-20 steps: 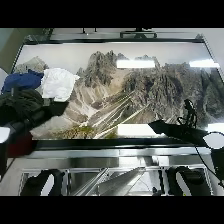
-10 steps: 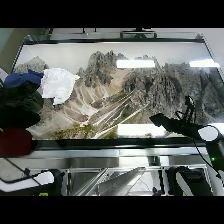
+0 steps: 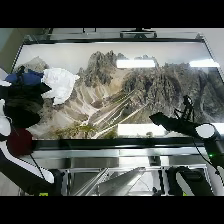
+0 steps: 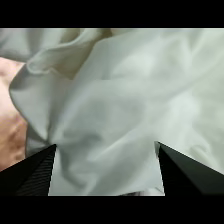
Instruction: Fold the shirts.
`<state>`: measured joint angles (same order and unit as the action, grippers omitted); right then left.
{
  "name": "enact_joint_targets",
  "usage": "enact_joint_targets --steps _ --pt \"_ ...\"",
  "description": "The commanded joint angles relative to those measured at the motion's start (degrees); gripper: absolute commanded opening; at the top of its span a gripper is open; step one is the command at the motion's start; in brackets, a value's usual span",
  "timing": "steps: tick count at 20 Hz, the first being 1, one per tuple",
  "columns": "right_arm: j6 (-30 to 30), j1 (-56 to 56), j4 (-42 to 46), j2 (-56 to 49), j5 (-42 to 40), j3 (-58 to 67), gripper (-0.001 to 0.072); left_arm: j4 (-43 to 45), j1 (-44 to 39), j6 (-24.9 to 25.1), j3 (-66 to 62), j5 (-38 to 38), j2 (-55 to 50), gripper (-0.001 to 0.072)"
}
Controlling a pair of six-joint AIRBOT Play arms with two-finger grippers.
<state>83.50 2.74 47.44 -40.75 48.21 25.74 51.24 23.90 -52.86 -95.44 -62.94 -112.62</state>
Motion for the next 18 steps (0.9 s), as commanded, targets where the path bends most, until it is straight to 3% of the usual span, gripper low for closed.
enact_joint_targets --steps 1,5,6,7,8,12,14,16,17,18 --pt "0.0 0.0 -0.2 -0.1 -0.2 0.0 0.068 4.5 -2.2 -0.2 -7.7 -6.1 -5.6 0.0699" --pt "0.0 0.0 -0.2 -0.1 -0.3 0.0 0.0677 4.3 -3.2 -1.7 -13.5 -9.7 -5.8 0.0674" --pt "0.0 0.0 -0.2 -0.2 -0.3 0.0 0.0677 4.3 -3.7 -2.3 -14.6 -11.1 -5.8 0.052" --pt "0.0 0.0 -0.2 -0.3 -0.4 0.0 0.0677 4.3 -4.0 -2.2 -15.2 -12.2 -5.8 0.0293" --pt "0.0 0.0 -0.2 -0.4 -0.4 0.0 0.0676 4.3 -4.6 -2.1 -15.2 -12.7 -5.8 0.0223" --pt "0.0 0.0 -0.1 -0.3 -0.4 0.0 0.0676 9.6 -5.6 -2.1 -15.2 -12.3 -4.7 0.0248" --pt "0.0 0.0 -0.1 -0.3 -0.4 0.0 0.0677 12.9 -4.6 -2.1 -15.2 -9.7 -3.2 0.0322" --pt "0.0 0.0 -0.1 -0.3 -0.4 0.0 0.0677 12.9 -3.2 -2.1 -15.2 -7.6 -2.7 0.0335" --pt "0.0 0.0 -0.1 -0.3 -0.4 0.0 0.0677 13.0 -2.8 -2.2 -15.2 -7.2 -2.9 0.0419" --pt "0.0 0.0 -0.1 -0.3 -0.4 0.0 0.0677 13.0 -2.6 -3.2 -15.2 -5.8 -3.3 0.0716"
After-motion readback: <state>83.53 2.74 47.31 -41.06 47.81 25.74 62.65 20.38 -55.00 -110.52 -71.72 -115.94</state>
